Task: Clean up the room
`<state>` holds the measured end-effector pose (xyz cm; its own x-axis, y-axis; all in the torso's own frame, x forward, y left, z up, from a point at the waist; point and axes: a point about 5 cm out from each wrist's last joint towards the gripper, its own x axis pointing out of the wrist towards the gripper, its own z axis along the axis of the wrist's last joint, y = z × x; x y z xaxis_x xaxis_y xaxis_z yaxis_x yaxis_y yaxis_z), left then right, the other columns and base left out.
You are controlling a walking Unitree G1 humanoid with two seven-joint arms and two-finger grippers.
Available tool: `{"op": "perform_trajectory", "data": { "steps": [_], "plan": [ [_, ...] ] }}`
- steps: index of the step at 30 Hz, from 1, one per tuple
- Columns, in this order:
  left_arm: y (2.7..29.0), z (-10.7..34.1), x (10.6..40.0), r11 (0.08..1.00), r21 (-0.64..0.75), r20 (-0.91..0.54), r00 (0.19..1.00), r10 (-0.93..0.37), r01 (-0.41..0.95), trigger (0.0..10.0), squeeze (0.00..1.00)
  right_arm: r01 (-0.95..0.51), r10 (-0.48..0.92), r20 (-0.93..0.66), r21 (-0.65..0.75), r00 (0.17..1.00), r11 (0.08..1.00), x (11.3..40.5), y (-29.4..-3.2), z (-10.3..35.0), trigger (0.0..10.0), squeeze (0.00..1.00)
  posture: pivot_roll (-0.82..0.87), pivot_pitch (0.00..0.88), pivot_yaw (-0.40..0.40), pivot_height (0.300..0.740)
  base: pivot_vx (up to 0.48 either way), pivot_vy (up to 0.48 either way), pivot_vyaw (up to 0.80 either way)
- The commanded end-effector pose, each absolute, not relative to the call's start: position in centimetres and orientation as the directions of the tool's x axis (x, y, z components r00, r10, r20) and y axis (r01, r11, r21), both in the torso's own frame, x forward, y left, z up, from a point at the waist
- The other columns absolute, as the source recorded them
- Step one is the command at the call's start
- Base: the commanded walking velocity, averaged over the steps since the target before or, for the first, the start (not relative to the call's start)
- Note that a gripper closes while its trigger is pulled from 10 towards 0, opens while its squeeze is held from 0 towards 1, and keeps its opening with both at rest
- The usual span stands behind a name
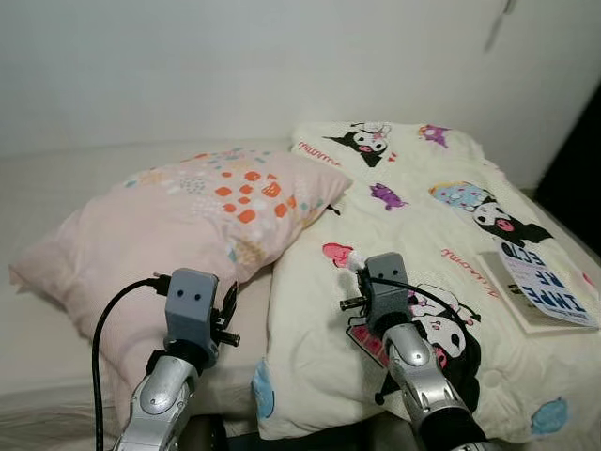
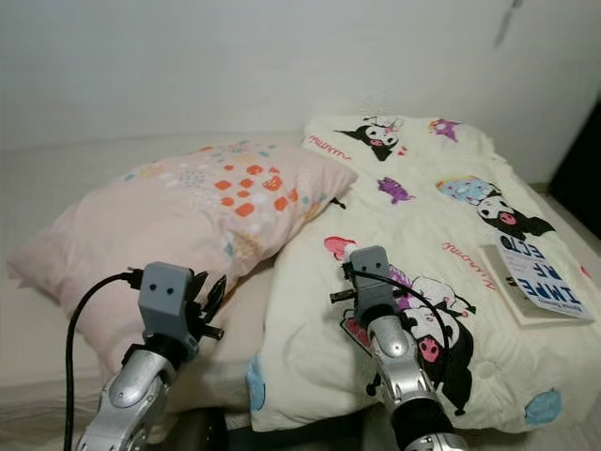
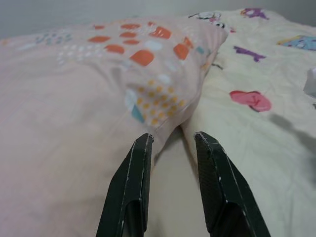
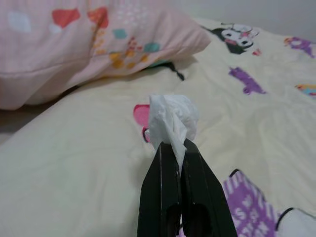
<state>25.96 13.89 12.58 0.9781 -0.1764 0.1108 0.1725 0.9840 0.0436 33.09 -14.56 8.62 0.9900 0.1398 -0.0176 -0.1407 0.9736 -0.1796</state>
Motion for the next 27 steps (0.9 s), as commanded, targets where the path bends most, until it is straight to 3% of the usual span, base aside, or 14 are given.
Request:
{"op": "perform_trajectory", "data": {
  "steps": [1, 6, 27],
  "plan": [
    [14.0, 12.2, 25.8, 0.985, 0.049, 0.098, 0.981, -0.167, 0.163, 10.0, 0.0, -0.145, 0.147, 0.0, -0.184, 0.989, 0.972, 33.2, -14.3, 9.0, 10.0, 0.0, 0.04, 0.028, -0.013, 0.559, 0.0, 0.0, 0.0],
    [14.2, 10.6, 27.0, 0.996, 0.079, 0.034, 0.998, -0.05, 0.047, 10.0, 0.0, -0.113, 0.109, -0.039, -0.158, 0.993, 0.981, 31.7, -14.1, 7.6, 10.0, 0.0, 0.02, 0.0, -0.019, 0.574, 0.0, 0.0, 0.0],
    [14.7, 10.5, 27.2, 0.995, 0.101, 0.059, 0.998, -0.015, 0.009, 10.0, 0.0, -0.138, 0.128, -0.073, -0.164, 0.989, 0.977, 30.8, -13.1, 7.6, 10.0, 0.0, 0.04, 0.0, -0.031, 0.649, 0.0, 0.0, 0.0]
  ]
}}
